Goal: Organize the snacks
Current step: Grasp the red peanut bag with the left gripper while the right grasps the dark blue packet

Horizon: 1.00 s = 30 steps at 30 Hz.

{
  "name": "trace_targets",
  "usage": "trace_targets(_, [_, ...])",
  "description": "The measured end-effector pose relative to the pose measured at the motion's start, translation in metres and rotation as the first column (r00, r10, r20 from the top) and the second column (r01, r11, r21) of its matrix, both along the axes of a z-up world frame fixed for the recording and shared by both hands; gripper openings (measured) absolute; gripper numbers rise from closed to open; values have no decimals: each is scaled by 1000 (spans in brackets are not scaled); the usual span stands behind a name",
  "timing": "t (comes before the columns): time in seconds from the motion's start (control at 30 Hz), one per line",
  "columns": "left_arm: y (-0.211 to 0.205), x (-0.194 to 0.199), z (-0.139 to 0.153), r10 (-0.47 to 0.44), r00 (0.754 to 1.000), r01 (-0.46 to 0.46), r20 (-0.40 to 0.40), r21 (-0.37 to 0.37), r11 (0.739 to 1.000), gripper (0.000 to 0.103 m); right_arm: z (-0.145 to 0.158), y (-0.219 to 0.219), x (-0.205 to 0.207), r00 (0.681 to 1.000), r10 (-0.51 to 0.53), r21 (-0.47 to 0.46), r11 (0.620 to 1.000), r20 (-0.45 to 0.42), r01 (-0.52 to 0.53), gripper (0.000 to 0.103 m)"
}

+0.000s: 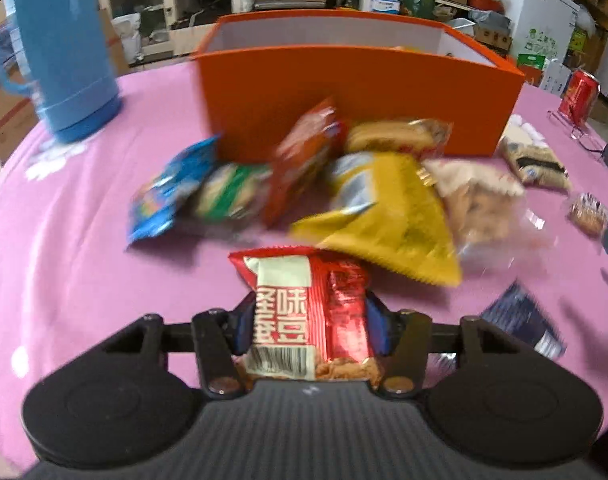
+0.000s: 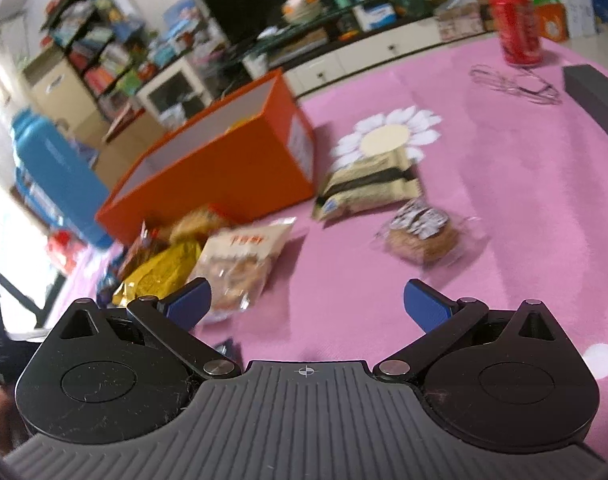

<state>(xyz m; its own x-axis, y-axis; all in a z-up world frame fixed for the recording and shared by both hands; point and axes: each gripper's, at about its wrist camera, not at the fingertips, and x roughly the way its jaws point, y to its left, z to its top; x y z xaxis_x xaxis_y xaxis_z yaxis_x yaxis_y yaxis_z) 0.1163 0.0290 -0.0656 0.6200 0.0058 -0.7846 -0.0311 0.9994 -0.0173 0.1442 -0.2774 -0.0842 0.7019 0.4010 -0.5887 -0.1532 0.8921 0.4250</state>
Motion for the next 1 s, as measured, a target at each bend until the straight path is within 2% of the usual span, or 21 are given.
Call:
trace_targets(0.2, [41,-29,-5,80,996,-78,26,-58,995,60,2,49,-23,990,138,-117,984,13,-135,84])
trace_targets(0.3, [46,-33,-5,83,996,-79,45,-81,994,62,-4,80,-38,978,211,-154,966,5,-207,84])
trace_targets(0.37, [45,-36,-5,72,996,-68,52,-78,995,64,-6,99,-44,974,225,-213,952,3,-219,84])
trace_targets(0.5, [44,-36,-9,52,997,-47,57,-95,994,81,-12,125,-45,972,233,-325,920,3,-219,84])
trace_targets(0.57, [43,-36,-10,44,998,-38,54,-95,995,84,-17,131,-41,972,236,-336,914,-18,-228,84])
trace_targets(0.63, [40,-36,-11,34,998,-29,60,-76,997,84,-23,135,-38,973,229,-353,907,-39,-228,83])
trace_targets(0.67, [39,-36,-12,29,998,-25,62,-65,998,79,-24,136,-38,973,230,-374,900,-27,-223,84])
trace_targets(0.7, [37,-36,-12,26,998,-23,64,-41,999,66,-27,138,-39,972,233,-394,892,-22,-222,83])
trace_targets(0.73, [34,-37,-12,19,997,-19,73,-3,1000,62,-28,140,-40,972,236,-417,882,-13,-219,78])
trace_targets(0.77, [33,-38,-11,6,997,-6,78,2,1000,55,-29,141,-42,971,240,-439,872,-3,-216,74])
trace_targets(0.83, [37,-39,-9,17,997,-16,70,-22,1000,53,-26,139,-46,967,254,-437,871,9,-225,51])
trace_targets(0.9, [42,-44,-5,27,998,-24,64,-44,999,53,-23,133,-50,968,250,-422,879,14,-221,43])
trace_targets(1.0, [48,-53,4,33,996,-28,78,-60,998,53,-16,120,-61,971,239,-335,916,15,-220,42])
